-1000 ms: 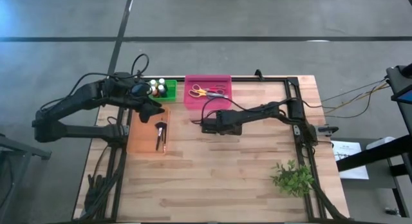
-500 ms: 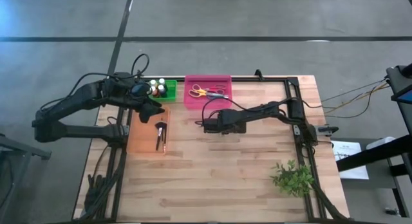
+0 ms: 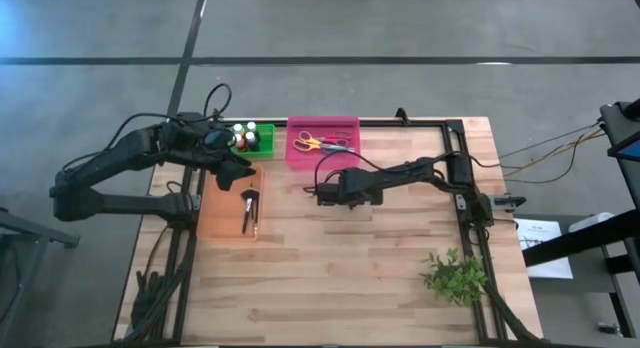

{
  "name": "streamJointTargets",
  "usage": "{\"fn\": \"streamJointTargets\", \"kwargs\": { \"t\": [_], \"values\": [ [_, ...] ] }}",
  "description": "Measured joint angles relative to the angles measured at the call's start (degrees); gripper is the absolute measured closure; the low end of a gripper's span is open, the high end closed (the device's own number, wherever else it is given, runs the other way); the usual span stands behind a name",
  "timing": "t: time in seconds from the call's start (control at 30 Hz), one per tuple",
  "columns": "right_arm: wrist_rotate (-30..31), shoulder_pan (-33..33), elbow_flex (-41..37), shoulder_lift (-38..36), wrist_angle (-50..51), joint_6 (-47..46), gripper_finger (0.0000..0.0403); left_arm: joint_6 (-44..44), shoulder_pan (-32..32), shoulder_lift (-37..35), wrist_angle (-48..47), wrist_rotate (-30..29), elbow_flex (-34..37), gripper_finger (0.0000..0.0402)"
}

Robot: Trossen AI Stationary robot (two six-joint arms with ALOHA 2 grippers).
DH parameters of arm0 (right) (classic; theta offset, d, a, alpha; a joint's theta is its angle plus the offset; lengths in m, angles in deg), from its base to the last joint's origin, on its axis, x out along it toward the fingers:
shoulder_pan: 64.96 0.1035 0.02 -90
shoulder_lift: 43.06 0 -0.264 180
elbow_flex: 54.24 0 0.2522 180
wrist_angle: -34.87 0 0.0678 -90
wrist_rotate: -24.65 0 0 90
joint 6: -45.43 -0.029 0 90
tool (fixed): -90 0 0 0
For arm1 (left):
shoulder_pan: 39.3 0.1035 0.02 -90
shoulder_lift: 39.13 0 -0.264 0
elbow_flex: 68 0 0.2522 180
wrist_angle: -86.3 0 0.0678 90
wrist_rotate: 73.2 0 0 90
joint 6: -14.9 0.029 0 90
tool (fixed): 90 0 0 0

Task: Pick & Place Paint Supplies
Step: Put the black paintbrush into the orange bin

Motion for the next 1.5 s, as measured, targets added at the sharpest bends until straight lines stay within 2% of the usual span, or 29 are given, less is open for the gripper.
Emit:
{"fn": "streamJointTargets", "kwargs": {
  "t": [0.07,0.43,0.63,0.77,0.87,0.97,1.07,1.2,1.3,1.5],
  "values": [
    [0.14,0.44,-0.02,-0.02,0.03,0.35,0.0373,-0.06,0.00,0.00,0.00,-0.01,0.00,0.0185],
    [0.08,6.88,1.68,-3.08,0.22,0.17,0.0372,-0.05,0.00,0.00,-0.04,0.20,0.00,0.0186],
    [8.23,13.15,4.38,-10.08,-1.42,2.93,0.0372,0.74,-0.04,0.00,-0.28,1.73,0.00,0.0186],
    [16.29,17.25,5.43,-16.15,-7.48,11.26,0.0372,-0.09,-0.26,0.02,1.46,2.17,0.44,0.0186],
    [22.70,19.46,5.42,-19.48,-12.89,19.02,0.0372,-4.37,-0.77,0.00,7.33,2.47,2.44,0.0186],
    [26.12,20.54,5.40,-21.93,-18.58,27.72,0.0372,-8.18,-1.72,0.00,17.79,7.00,5.68,0.0186],
    [26.39,20.46,5.42,-23.17,-22.23,33.45,0.0372,-12.53,-3.55,0.02,32.67,11.20,10.23,0.0186],
    [26.38,19.85,5.29,-23.12,-24.95,36.08,0.0372,-20.88,-5.12,0.09,48.83,11.17,15.37,0.0186],
    [25.95,19.55,5.31,-23.08,-27.36,37.18,0.0372,-24.98,-5.48,0.52,52.67,10.27,18.20,0.0186],
    [21.83,17.96,5.33,-21.73,-33.94,41.09,0.0372,-25.76,-6.15,3.63,56.40,9.78,19.09,0.0186]
  ]
}}
